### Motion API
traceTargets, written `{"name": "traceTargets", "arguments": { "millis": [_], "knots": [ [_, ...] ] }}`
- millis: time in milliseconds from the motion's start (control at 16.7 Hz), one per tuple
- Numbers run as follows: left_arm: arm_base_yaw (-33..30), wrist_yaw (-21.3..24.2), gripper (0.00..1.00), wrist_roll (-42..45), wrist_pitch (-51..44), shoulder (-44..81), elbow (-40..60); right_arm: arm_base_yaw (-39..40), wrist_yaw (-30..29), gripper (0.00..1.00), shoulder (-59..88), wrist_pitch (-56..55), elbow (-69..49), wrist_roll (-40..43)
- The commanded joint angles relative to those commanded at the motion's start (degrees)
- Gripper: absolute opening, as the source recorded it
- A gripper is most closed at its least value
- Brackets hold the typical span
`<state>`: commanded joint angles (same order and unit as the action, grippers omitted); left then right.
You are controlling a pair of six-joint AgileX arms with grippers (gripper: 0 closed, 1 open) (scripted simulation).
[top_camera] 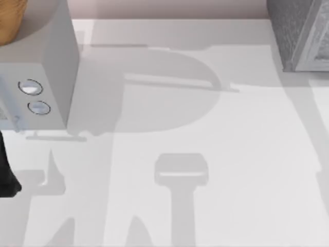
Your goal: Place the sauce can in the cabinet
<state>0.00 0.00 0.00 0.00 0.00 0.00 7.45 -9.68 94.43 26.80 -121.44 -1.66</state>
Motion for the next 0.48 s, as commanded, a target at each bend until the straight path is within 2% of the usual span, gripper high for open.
{"name": "traceTargets", "arguments": {
  "millis": [240,480],
  "knots": [
    [0.00,0.00,1.00,0.00,0.00,0.00,0.00,-1.32,2.17,0.00,10.72,-1.45,-8.50,0.65],
    [0.00,0.00,1.00,0.00,0.00,0.00,0.00,-1.54,2.74,0.00,12.53,-1.82,-10.24,0.63]
  ]
}}
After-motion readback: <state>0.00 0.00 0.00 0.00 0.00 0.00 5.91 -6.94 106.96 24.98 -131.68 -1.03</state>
